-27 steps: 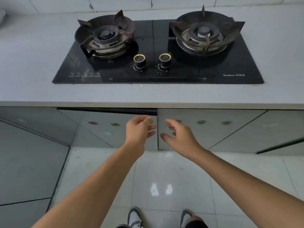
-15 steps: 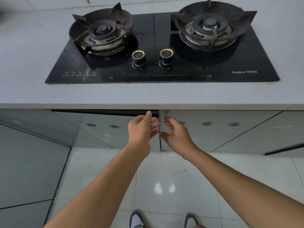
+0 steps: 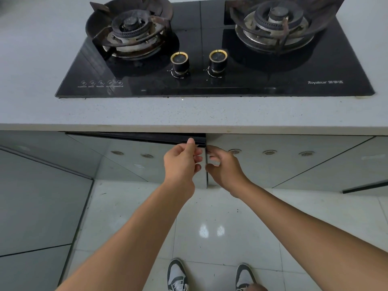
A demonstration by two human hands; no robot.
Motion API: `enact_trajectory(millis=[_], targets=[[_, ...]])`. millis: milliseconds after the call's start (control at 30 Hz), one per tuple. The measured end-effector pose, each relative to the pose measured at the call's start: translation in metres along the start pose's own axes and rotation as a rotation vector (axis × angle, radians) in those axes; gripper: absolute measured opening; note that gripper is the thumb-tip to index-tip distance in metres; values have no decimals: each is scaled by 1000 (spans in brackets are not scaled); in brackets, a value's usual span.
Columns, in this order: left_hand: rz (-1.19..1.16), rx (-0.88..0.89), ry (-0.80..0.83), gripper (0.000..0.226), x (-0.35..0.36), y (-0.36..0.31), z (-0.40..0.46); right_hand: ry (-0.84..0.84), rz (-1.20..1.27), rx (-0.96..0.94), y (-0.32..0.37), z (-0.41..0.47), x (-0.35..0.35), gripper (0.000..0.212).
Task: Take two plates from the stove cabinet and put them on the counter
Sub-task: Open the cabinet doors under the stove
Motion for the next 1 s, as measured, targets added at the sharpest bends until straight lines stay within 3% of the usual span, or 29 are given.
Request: enact_trajectory(millis=[533, 1000], targets=[[72, -32, -21, 28, -59, 17, -60, 78, -165, -26, -17, -58, 25, 47], [155, -41, -62, 32, -188, 35, -122, 169, -139, 14, -45, -154, 131, 46]])
Point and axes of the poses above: each hand's wrist, its own z-axis towards the middle knuckle, its own x-axis out of the palm, y = z × x, the point moved 7 cm from there along z, towards the middle knuckle, and after that the axes turned 12 degrees about x, right-handed, at the moved point
